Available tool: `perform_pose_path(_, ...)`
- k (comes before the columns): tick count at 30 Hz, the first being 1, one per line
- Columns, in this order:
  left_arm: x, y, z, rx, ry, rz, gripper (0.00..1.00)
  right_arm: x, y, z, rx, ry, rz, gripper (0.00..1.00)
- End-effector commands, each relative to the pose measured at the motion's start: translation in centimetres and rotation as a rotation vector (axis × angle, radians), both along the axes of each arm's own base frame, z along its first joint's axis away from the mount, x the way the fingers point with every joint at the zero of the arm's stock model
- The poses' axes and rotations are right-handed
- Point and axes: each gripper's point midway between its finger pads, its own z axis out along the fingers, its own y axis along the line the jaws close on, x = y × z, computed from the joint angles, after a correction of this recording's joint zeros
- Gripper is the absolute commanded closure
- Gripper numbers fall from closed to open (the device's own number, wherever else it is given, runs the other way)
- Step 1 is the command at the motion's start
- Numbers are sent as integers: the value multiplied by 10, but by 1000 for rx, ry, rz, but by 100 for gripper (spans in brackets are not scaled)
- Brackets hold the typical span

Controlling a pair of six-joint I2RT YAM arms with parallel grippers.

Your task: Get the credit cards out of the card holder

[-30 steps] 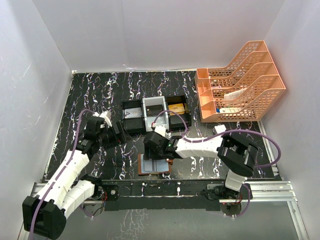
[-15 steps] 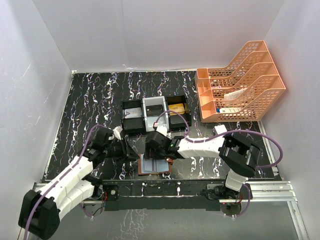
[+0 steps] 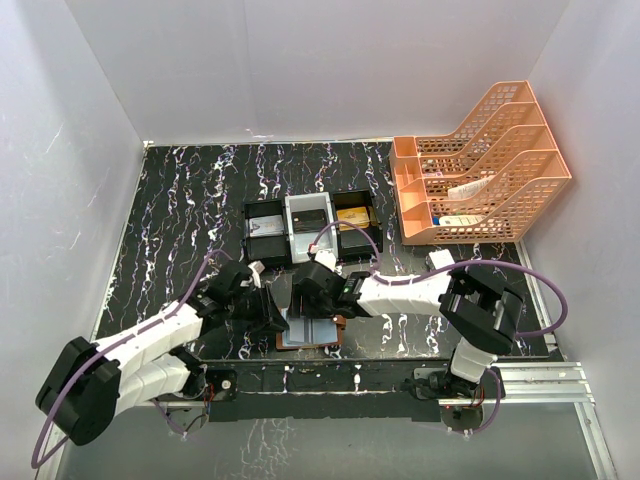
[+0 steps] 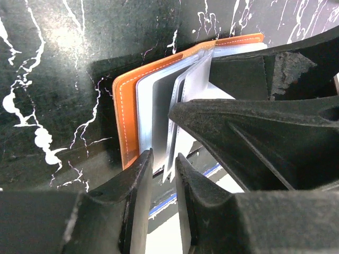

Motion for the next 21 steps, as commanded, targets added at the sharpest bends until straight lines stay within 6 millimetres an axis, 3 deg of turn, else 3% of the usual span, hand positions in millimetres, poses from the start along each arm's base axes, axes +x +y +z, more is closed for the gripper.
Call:
perform_pose_path(1, 1, -5, -4, -2, -14, -7, 78, -16, -3, -6, 8, 60, 21, 49)
perform_pose_path(8, 3, 0, -15, 56, 2, 16, 81, -14, -2, 0, 34, 56, 19, 50)
perform_pose_path(16, 7, 3, -1, 36, -59, 50, 76, -16, -6, -2, 67, 78, 18, 52)
perform_pose_path(21, 2, 4, -9, 39, -35, 35, 76, -16, -4, 0, 96, 88, 20, 52)
